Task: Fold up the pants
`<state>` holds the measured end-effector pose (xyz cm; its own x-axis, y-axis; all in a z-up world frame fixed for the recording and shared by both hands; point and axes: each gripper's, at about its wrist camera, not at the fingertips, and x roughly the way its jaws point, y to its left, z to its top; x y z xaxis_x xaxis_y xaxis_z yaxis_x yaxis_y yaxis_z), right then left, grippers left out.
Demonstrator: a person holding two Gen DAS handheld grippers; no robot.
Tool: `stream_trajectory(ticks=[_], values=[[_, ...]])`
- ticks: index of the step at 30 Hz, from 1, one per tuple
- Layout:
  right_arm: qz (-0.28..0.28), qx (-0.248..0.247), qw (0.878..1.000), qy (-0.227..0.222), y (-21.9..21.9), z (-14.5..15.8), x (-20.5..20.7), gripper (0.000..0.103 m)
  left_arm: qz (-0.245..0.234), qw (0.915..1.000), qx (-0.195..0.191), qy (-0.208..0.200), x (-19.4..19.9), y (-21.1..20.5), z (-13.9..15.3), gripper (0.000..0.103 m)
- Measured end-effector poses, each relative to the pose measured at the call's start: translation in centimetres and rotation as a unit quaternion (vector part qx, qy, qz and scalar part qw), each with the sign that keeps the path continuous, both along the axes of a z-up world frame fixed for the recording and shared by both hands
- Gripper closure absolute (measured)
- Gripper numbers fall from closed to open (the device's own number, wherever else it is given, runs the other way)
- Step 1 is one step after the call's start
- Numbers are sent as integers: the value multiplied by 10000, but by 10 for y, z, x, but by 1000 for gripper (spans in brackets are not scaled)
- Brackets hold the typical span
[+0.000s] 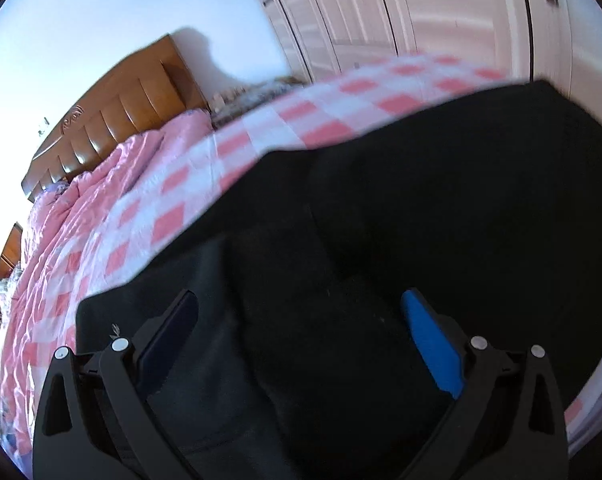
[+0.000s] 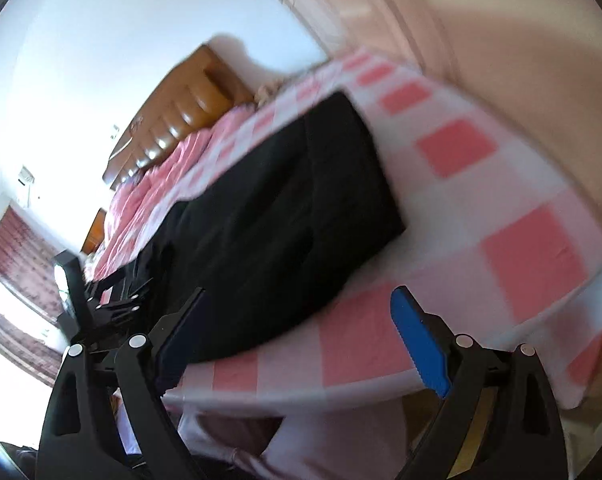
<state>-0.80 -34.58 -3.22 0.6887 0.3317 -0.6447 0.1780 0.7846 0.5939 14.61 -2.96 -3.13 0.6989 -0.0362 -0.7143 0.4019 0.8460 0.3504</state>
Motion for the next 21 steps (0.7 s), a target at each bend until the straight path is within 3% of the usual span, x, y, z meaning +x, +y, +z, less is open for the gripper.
stream_trajectory(ticks=[9, 13, 15, 17, 21], values=[[227, -50, 9993, 281, 26, -7, 26, 12, 183, 9967, -718, 333, 9, 19, -8, 1], [-14, -56, 9990, 447, 26, -7, 39, 12, 174, 9960, -789, 381, 9, 20, -9, 1], [-130, -37, 9986, 513, 28, -9, 48, 4, 163, 9958, -813, 384, 7, 22, -9, 1], [-227, -130, 9974, 674, 35, -8, 54, 4, 162, 9953, -865, 404, 7, 23, -10, 1], [-21, 9, 9975, 705, 44, -10, 50, 4, 141, 9945, -931, 456, 9, 25, -10, 1]])
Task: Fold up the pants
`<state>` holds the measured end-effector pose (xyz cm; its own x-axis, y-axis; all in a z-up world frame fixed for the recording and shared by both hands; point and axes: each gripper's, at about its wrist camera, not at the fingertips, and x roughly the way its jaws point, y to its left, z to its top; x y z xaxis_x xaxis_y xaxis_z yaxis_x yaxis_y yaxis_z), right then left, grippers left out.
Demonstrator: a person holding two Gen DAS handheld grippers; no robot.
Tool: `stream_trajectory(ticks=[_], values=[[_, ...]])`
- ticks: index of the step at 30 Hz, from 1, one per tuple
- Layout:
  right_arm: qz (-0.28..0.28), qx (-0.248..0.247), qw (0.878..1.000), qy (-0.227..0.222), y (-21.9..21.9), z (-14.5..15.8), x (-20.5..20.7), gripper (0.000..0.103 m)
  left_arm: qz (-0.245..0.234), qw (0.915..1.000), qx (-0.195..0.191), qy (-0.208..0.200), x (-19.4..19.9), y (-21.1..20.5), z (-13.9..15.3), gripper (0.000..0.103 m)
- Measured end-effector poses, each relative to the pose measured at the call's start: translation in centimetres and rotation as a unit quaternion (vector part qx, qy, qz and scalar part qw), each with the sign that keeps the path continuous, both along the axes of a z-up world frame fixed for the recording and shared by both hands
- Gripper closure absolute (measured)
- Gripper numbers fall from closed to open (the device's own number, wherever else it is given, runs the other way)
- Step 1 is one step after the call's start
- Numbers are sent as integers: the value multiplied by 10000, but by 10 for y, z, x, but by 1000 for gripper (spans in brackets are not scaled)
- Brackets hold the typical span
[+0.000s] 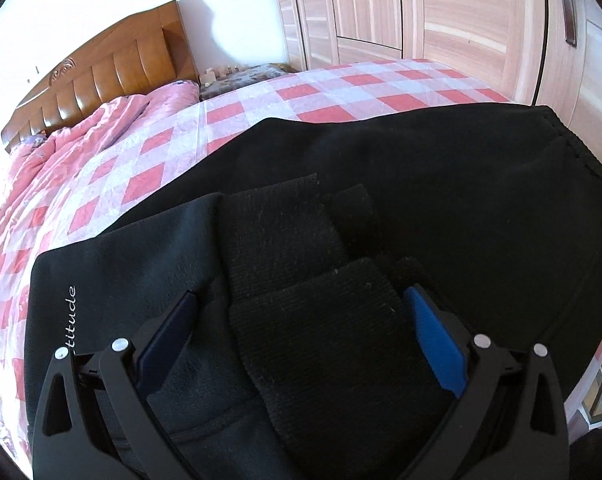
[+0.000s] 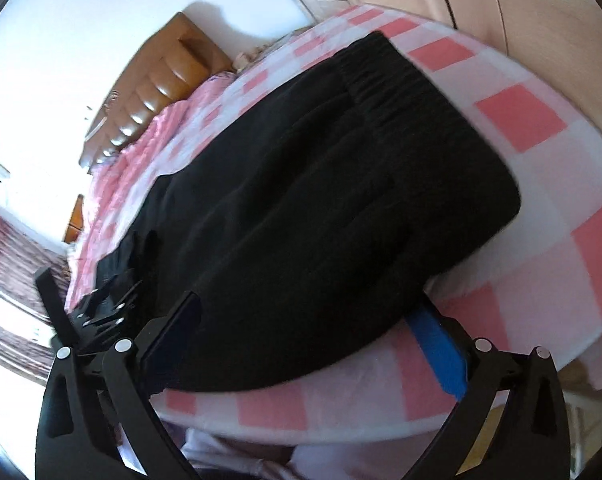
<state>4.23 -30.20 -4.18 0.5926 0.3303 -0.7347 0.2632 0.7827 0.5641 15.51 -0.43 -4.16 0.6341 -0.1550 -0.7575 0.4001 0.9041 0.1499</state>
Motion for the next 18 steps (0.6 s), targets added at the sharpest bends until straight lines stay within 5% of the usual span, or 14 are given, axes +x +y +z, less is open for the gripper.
stream_trajectory(ticks=[6, 9, 11, 18], values=[[-640, 461, 9965, -287, -19, -5, 7, 7, -17, 10000, -55, -16, 0, 2, -1, 1], [-895, 196, 9952, -336, -16, -5, 7, 24, -20, 10000, -57, -2, 0, 2, -1, 1], [-1070, 54, 9936, -348, -17, -6, 2, 44, -17, 10000, -62, -2, 0, 2, -1, 1], [-1171, 81, 9918, -506, -25, -13, -9, 69, 11, 10000, -28, 12, 0, 1, -1, 1]])
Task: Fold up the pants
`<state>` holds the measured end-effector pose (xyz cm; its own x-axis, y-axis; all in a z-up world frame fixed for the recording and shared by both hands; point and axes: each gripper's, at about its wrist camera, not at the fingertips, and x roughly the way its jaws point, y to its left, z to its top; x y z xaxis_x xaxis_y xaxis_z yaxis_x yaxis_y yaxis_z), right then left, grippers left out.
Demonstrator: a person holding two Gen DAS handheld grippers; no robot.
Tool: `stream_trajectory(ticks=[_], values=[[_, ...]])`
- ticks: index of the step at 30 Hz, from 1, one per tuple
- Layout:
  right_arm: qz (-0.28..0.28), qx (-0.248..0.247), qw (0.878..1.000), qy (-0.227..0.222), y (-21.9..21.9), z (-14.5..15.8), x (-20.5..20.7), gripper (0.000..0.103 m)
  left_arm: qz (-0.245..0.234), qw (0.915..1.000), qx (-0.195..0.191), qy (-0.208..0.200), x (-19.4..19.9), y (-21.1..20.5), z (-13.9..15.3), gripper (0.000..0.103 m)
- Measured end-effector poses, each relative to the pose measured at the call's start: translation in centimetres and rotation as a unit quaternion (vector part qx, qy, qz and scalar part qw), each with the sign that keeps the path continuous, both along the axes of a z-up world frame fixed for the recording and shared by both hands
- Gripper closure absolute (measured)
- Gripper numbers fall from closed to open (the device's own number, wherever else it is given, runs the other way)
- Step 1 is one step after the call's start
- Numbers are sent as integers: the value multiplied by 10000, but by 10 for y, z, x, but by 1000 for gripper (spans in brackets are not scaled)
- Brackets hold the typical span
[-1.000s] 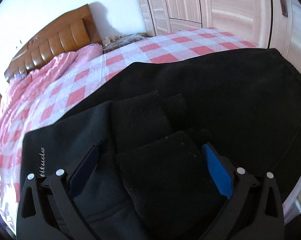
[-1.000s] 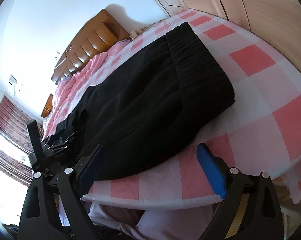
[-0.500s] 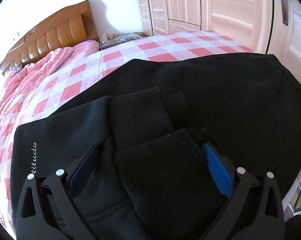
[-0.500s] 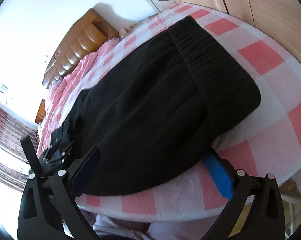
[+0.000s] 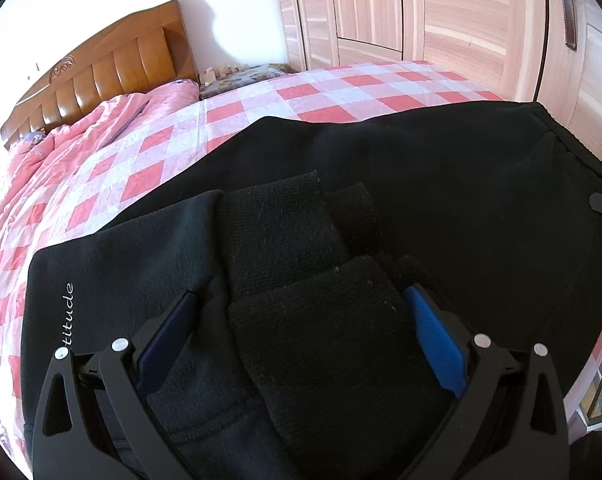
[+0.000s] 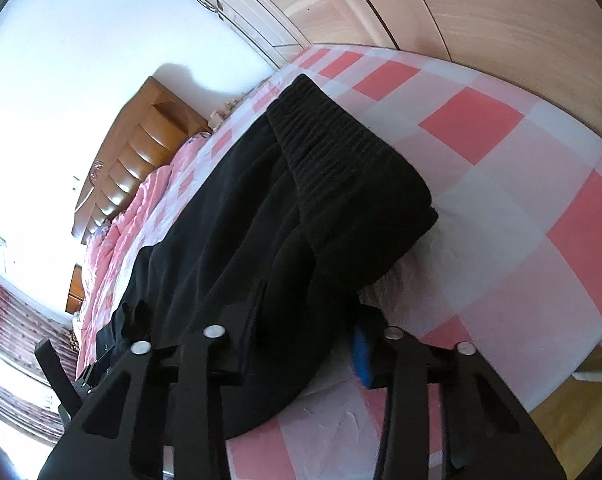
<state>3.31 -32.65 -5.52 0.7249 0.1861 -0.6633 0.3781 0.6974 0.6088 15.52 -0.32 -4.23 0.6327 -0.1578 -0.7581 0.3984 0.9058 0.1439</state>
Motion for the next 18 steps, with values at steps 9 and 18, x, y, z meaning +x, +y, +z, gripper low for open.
stream_trajectory(ticks=[9, 18], values=[[119, -230, 9981, -551, 5, 13, -13, 77, 28, 9986, 535, -8, 3, -16, 5, 1], [259, -654, 9935, -893, 12, 22, -14, 77, -78, 9893, 1457, -32, -2, -52, 27, 2]])
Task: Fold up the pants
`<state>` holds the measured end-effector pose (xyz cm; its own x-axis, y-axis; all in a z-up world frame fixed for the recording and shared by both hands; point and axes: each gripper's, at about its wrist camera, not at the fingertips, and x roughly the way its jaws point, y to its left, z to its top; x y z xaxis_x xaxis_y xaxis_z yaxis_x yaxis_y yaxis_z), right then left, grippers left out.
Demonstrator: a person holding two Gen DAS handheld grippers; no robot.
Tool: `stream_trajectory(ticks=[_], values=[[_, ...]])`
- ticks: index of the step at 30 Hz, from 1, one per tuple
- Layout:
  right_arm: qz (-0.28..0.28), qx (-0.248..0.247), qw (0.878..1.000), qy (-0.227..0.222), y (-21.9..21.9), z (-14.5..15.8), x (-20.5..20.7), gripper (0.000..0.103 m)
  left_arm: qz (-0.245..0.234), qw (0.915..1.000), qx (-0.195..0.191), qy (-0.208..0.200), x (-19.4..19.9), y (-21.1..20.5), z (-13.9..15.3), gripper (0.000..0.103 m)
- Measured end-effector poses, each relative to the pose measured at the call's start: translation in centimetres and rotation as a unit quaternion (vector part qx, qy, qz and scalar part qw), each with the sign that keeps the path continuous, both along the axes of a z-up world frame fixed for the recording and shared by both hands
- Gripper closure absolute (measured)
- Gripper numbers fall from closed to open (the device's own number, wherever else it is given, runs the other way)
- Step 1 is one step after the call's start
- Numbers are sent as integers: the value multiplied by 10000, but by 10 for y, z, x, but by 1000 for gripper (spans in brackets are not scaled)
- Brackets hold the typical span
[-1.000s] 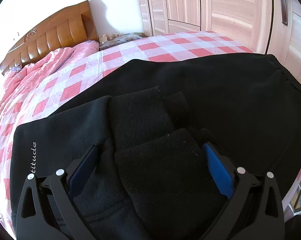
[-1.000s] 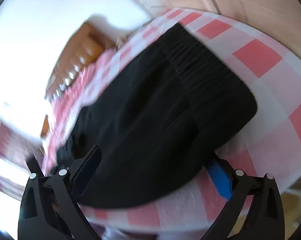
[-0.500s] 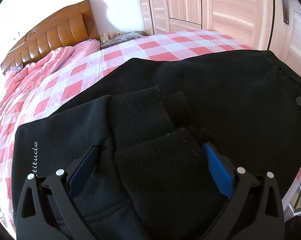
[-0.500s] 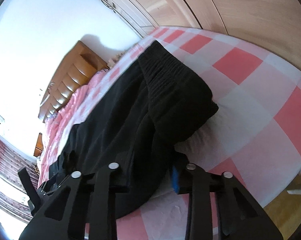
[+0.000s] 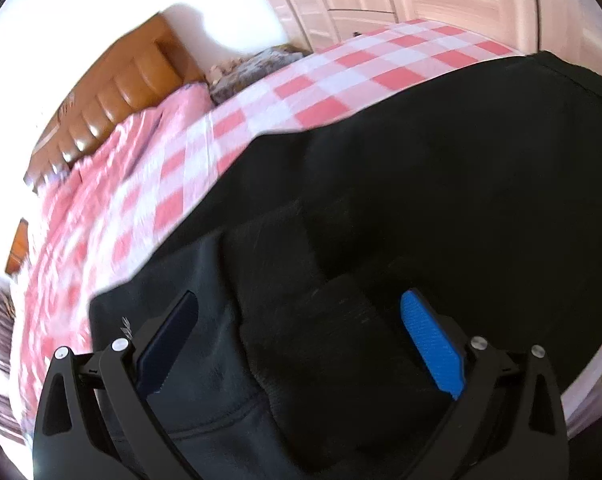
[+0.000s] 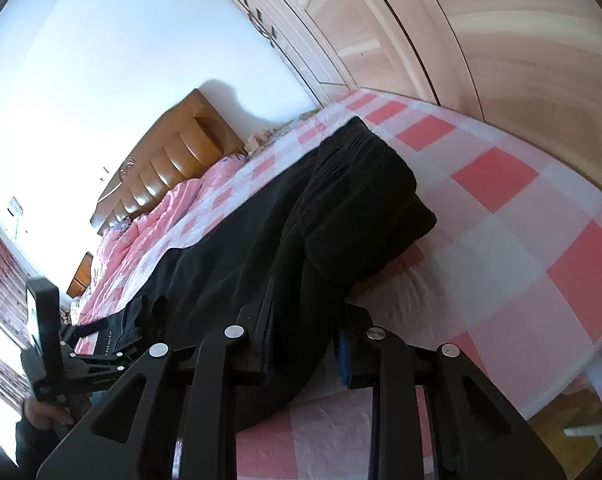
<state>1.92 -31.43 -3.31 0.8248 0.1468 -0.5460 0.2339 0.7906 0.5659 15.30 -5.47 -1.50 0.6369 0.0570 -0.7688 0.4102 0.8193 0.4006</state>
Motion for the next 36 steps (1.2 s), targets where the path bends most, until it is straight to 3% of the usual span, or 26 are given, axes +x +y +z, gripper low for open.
stream_trajectory(ticks=[5, 11, 15, 18, 20, 22, 27, 31, 33, 35, 36], values=[[13, -146, 9998, -144, 1, -1, 0, 77, -458, 9984, 187, -264, -5, -41, 31, 2], [-3, -507, 9983, -302, 9, 3, -2, 77, -1299, 9883, 623, -504, -4, -118, 52, 2], [-6, -865, 9955, -388, 18, 8, -2, 77, -1885, 9815, 312, 114, 6, -166, 68, 2], [-36, -1115, 9928, -435, 26, 14, 1, 77, -2272, 9696, 72, 908, 16, -211, 82, 2], [-64, -1267, 9909, -446, 30, 16, 1, 78, -2557, 9559, 80, 1445, 17, -247, 86, 2], [-93, -1457, 9883, -440, 36, 18, 0, 78, -2751, 9414, 316, 1928, 12, -280, 78, 2], [-67, -1691, 9848, -386, 39, 18, 2, 78, -3040, 9107, 1351, 2449, -13, -337, 39, 2], [-34, -1748, 9838, -388, 40, 20, 2, 78, -2942, 8901, 2549, 2370, -23, -351, -5, 2], [-32, -1755, 9837, -382, 40, 20, 2, 78, -2706, 8839, 3051, 2288, -19, -350, -28, 2], [-15, -1745, 9841, -341, 40, 19, 3, 78, -2581, 8809, 3255, 2270, -16, -346, -40, 13], [-2, -1749, 9841, -304, 41, 18, 4, 77, -2521, 8821, 3271, 2265, -14, -344, -41, 38]])
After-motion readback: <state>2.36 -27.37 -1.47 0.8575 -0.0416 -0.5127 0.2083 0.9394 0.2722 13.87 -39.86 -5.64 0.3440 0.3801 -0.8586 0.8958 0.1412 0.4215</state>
